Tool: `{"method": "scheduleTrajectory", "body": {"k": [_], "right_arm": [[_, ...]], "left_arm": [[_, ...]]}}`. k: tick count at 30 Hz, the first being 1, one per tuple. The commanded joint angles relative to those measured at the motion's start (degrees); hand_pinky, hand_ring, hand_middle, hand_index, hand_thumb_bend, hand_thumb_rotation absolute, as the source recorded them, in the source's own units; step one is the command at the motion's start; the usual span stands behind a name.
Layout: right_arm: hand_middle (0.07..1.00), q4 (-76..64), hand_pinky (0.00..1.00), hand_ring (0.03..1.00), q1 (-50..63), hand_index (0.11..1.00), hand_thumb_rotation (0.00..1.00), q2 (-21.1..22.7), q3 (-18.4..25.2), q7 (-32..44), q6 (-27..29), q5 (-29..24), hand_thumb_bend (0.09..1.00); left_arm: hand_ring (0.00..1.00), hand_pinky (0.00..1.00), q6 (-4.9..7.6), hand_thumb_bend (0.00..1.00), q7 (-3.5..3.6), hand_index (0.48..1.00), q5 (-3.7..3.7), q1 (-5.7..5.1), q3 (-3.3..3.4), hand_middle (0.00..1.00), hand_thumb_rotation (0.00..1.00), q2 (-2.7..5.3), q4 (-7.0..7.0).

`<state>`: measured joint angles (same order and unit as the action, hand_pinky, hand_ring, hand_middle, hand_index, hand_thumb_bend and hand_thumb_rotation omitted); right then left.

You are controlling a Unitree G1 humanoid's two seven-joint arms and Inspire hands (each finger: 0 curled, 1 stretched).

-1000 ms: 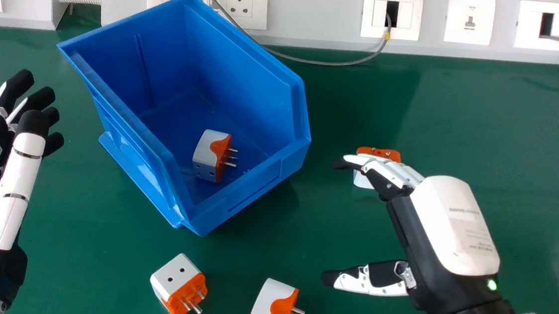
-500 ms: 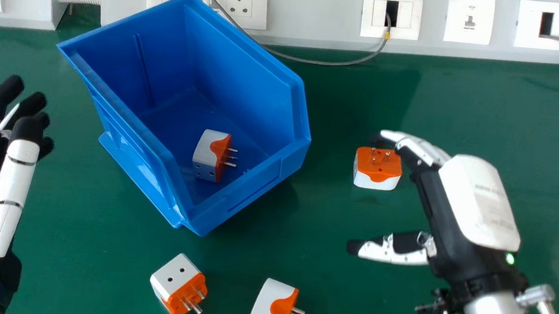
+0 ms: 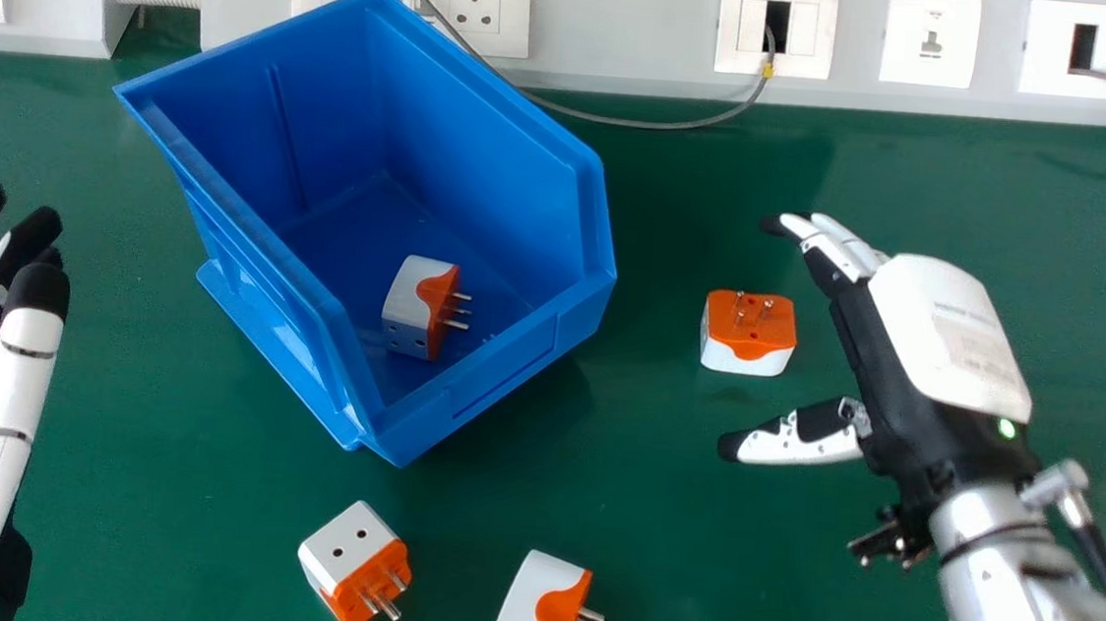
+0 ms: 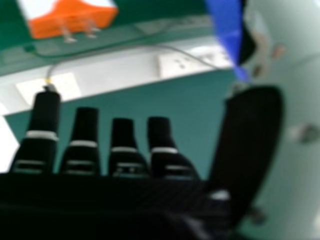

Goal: Pick all objects and put in blue box

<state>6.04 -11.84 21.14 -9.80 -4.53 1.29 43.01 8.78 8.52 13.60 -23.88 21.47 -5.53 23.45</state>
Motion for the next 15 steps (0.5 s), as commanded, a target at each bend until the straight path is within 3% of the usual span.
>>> {"method": "scheduleTrajectory", "body": {"k": [1,8,15], "right_arm": [[0.947,3.00,0.76,0.899,-3.99,0.895,0.21,0.89,-0.74,0.05,0.47,-0.13,0.777],[0.956,17.09,0.77,0.908,-13.46,0.901,0.21,1.88,-2.68,-0.29,3.08,-1.51,0.764],[0.938,29.39,0.75,0.890,-21.40,0.887,0.16,1.72,-5.24,0.52,3.50,-2.46,0.776]], "left_arm": [[0.97,0.97,0.81,0.49,-0.43,0.978,0.09,0.38,-0.02,0.95,0.76,-0.09,1.35],[0.97,0.98,-1.24,0.51,-0.87,0.980,1.08,-0.18,-0.48,0.96,0.77,0.26,2.34],[0.98,1.00,-2.78,0.54,-0.80,0.985,2.24,-0.16,-0.34,0.96,0.78,-0.14,2.82]]}}
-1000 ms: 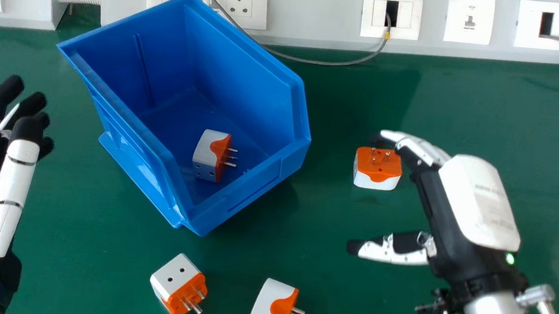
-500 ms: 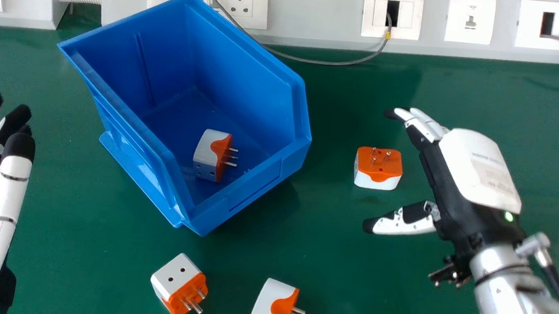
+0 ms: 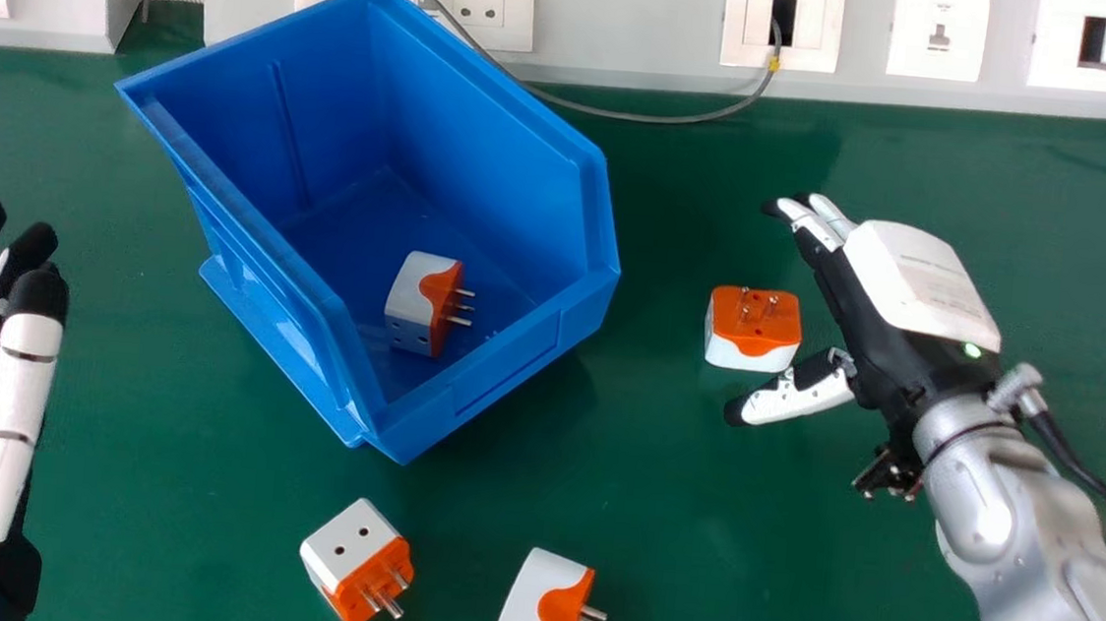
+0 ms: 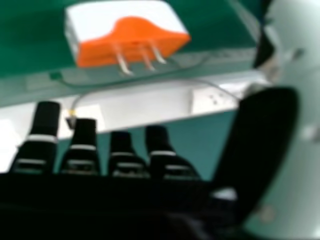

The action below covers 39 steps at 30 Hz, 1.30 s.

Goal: Pick all objects and put in blue box

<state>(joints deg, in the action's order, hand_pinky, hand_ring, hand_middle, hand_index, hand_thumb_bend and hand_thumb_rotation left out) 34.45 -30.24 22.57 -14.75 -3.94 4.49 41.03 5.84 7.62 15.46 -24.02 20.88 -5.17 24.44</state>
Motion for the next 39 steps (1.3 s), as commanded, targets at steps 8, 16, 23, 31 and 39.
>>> {"method": "scheduleTrajectory", "body": {"k": [8,16,23,31,39], "right_arm": [[0.920,10.06,0.74,0.876,-9.87,0.866,0.12,-1.07,-3.78,1.97,-1.60,-0.69,0.769],[0.904,17.06,0.74,0.866,-14.46,0.851,0.09,-1.87,-6.72,2.86,-2.29,-0.43,0.757],[0.888,20.79,0.73,0.850,-16.85,0.832,0.08,-3.03,-8.76,2.06,-3.32,-0.33,0.752],[0.874,21.49,0.72,0.840,-17.66,0.823,0.07,-3.56,-10.02,2.22,-3.82,-0.64,0.746],[0.865,25.96,0.71,0.835,-20.35,0.818,0.06,-4.70,-11.20,2.87,-4.07,-0.66,0.722]], "left_arm": [[0.99,1.00,0.32,0.55,0.55,0.985,0.59,0.19,0.36,0.96,0.78,-0.96,1.40],[0.98,1.00,0.32,0.57,0.59,0.978,0.44,0.45,0.44,0.96,0.78,-0.91,1.19],[0.98,1.00,0.44,0.58,0.29,0.976,-0.04,0.85,0.03,0.96,0.78,-0.68,1.55],[0.97,1.00,0.51,0.58,-0.29,0.970,-0.16,0.80,-0.20,0.95,0.78,-0.59,1.83],[0.96,0.99,-0.16,0.58,-0.61,0.961,-0.24,0.57,-0.37,0.94,0.77,-0.64,2.64]]}}
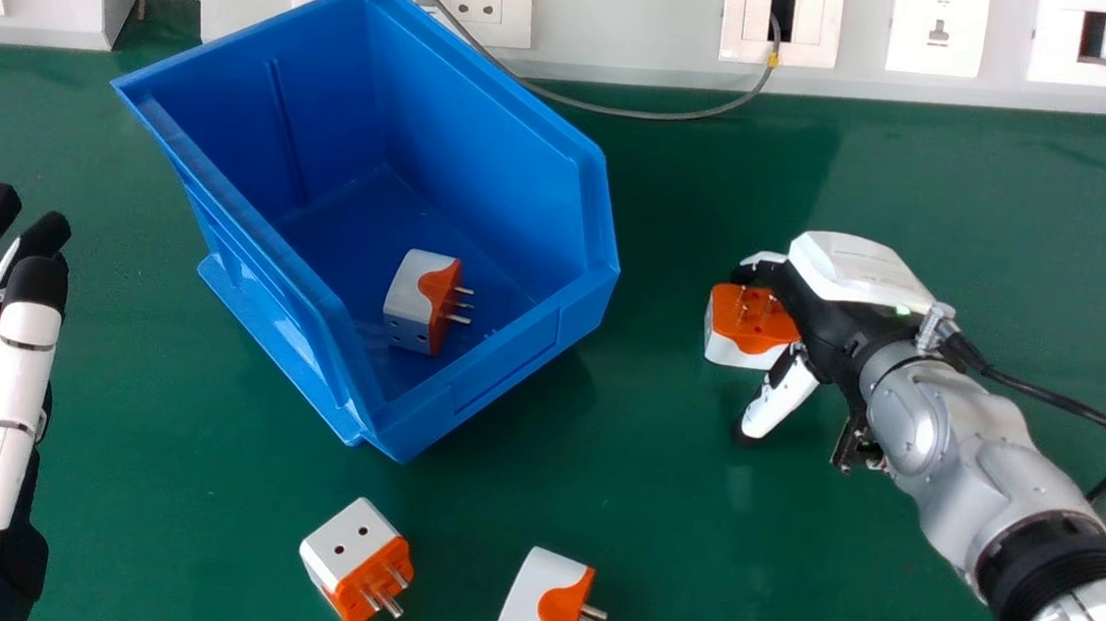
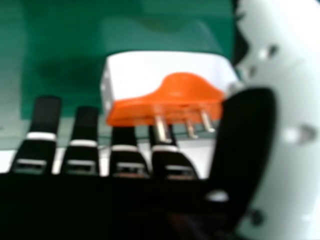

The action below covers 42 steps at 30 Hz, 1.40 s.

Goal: Pick all objects and put in blue box

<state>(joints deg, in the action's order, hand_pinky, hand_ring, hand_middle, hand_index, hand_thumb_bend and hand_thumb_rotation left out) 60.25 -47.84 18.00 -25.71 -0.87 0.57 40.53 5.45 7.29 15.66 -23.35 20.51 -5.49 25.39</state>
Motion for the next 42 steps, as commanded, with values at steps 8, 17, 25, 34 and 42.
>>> {"method": "scheduleTrajectory", "body": {"k": [8,17,25,34,42], "right_arm": [[0.854,1.34,0.70,0.822,-4.24,0.808,0.05,-0.11,-0.93,-0.51,-0.07,-0.28,0.714],[0.843,2.11,0.69,0.814,-6.07,0.795,0.05,2.16,-5.25,-2.24,3.45,3.86,0.717],[0.833,4.02,0.69,0.804,-9.01,0.779,0.05,3.43,-8.09,-2.38,6.43,6.63,0.721],[0.829,4.95,0.68,0.800,-10.65,0.770,0.05,4.99,-11.24,-3.25,10.22,9.64,0.716],[0.834,5.36,0.70,0.810,-11.76,0.774,0.06,5.61,-14.42,-5.55,11.41,13.53,0.686]], "left_arm": [[0.96,0.99,-0.52,0.58,-0.38,0.956,-0.44,-0.63,-0.17,0.94,0.77,-0.32,3.11],[0.96,0.99,-1.54,0.56,-0.40,0.958,-0.37,-1.53,0.09,0.94,0.77,-0.61,4.64],[0.96,0.97,-1.59,0.55,-0.12,0.959,-0.40,-1.60,0.60,0.94,0.77,-0.79,4.74],[0.95,0.96,-1.50,0.53,-0.03,0.960,-0.80,-2.01,0.80,0.94,0.77,-0.82,5.31],[0.94,0.94,-2.25,0.52,-0.25,0.952,-1.20,-2.09,1.03,0.93,0.76,-1.01,6.10]]}}
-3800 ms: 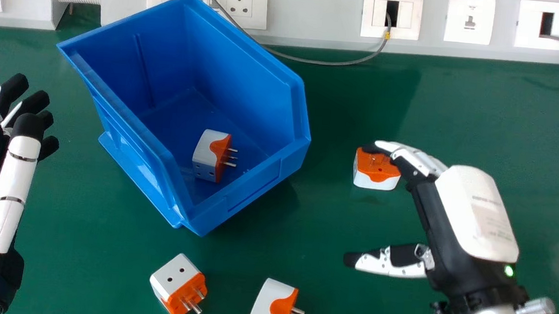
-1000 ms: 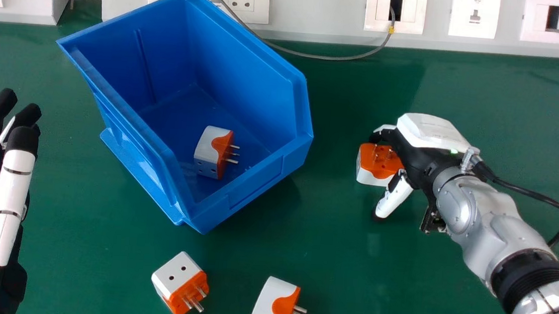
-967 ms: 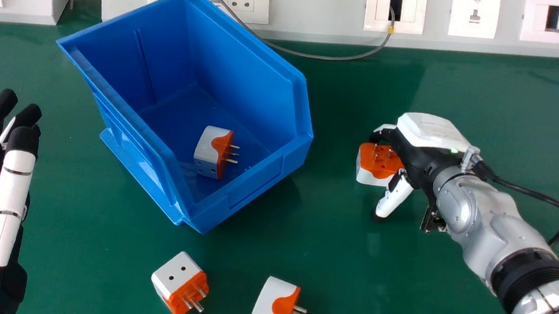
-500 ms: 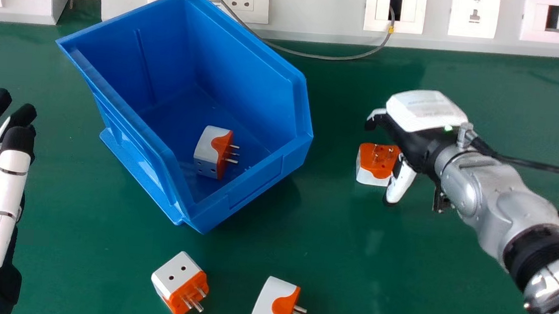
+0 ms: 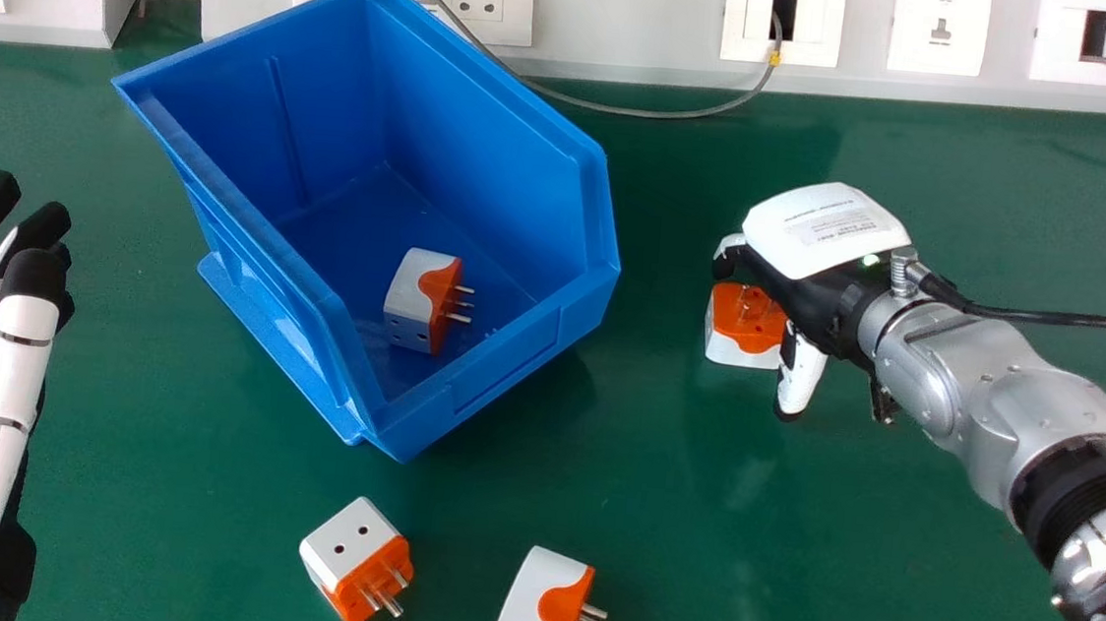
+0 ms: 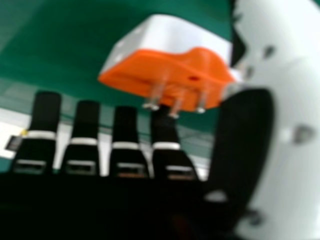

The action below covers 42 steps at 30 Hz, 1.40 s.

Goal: Pick all objects and put in blue box

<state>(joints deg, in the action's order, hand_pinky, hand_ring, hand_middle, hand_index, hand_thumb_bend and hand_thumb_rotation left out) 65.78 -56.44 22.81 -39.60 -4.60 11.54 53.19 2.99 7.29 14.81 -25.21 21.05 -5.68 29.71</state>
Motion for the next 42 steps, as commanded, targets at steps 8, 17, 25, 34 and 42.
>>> {"method": "scheduleTrajectory", "body": {"k": [8,17,25,34,42], "right_arm": [[0.819,0.75,0.69,0.804,-4.10,0.759,0.07,1.78,-3.62,-4.58,3.01,4.34,0.686],[0.806,2.13,0.68,0.792,-4.43,0.754,0.05,1.64,-3.33,-6.02,4.15,4.53,0.687],[0.803,2.55,0.66,0.784,-3.92,0.747,0.03,0.98,-2.68,-6.03,4.45,4.05,0.686],[0.797,2.68,0.65,0.775,-3.79,0.741,0.00,0.78,-2.57,-5.06,5.20,3.56,0.675],[0.792,2.71,0.64,0.767,-3.80,0.736,0.00,1.66,-4.16,-7.36,7.12,5.37,0.637]], "left_arm": [[0.93,0.93,0.40,0.50,-0.17,0.948,-0.78,-0.46,0.82,0.92,0.76,-0.72,2.64],[0.92,0.88,1.12,0.48,0.05,0.939,-1.07,-0.22,0.65,0.91,0.74,-0.69,2.80],[0.92,0.89,0.77,0.47,0.12,0.946,-0.84,0.14,1.00,0.92,0.75,-1.02,2.73],[0.92,0.88,-1.54,0.46,-0.39,0.940,-1.07,0.03,1.18,0.91,0.74,-1.57,4.81],[0.93,0.89,-2.83,0.44,-0.33,0.949,-1.02,-0.36,1.39,0.92,0.75,-1.70,6.01]]}}
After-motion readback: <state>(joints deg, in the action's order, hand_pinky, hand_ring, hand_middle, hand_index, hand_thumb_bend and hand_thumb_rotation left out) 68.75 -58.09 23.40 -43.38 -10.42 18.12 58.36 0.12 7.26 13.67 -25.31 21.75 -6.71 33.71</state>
